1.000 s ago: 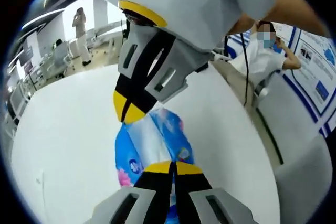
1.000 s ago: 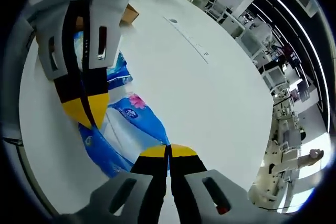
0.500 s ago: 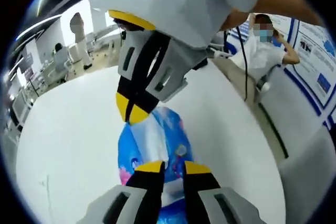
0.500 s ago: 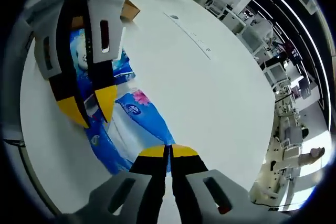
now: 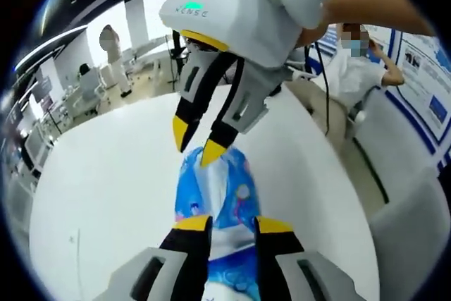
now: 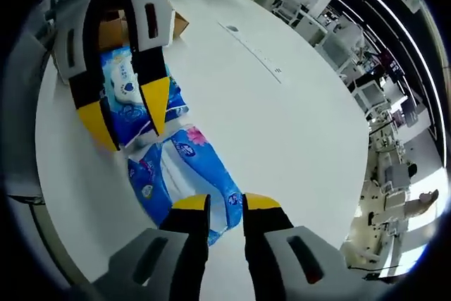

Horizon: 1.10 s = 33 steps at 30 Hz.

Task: Operate the shoe box by opening the lid, removing the specified soft item, and placing it in the target area until the item is outside and the box remains undamaged.

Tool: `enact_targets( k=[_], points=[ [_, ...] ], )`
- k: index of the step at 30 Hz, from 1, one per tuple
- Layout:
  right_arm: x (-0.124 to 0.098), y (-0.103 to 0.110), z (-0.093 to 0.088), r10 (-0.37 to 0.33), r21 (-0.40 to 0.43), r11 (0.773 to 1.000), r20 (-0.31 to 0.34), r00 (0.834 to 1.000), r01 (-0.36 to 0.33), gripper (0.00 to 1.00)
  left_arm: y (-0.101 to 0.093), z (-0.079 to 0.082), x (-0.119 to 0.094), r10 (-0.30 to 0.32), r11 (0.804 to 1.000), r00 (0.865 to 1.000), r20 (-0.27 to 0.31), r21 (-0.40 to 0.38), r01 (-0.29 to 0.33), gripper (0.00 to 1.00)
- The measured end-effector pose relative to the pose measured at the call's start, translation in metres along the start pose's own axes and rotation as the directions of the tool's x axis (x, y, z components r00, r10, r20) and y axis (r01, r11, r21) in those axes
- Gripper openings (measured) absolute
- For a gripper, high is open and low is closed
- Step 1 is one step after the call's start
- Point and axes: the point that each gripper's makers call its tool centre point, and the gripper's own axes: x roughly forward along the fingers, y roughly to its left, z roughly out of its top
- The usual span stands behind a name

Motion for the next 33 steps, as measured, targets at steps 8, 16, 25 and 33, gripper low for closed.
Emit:
enact_targets(
  k=[8, 16, 25, 33],
  points=[
    [-0.020, 0.005, 0.006, -0.010, 0.048, 0.999, 0.022, 1.000, 0.009, 0.27, -0.002, 0.001, -0.022, 0.029, 0.999, 1.000, 0.006, -0.039, -0.029, 0.32],
    [-0.043, 0.009, 0.013, -0.054, 0.125, 0.991, 0.062, 0.997, 0.045, 0.37, -0.007, -0.002, -0.045, 0.061, 0.994, 0.998, 0.014, -0.089, -0.060, 0.41],
    [-0.064, 0.023, 0.022, -0.083, 0.175, 0.983, 0.107, 0.991, 0.064, 0.49, -0.010, 0.004, -0.082, 0.126, 0.980, 0.989, 0.081, -0.165, -0.111, 0.49],
    [-0.080, 0.029, 0.025, -0.110, 0.245, 0.967, 0.145, 0.983, 0.072, 0.56, -0.012, -0.010, -0.111, 0.177, 0.965, 0.980, 0.085, -0.213, -0.156, 0.58]
  ],
)
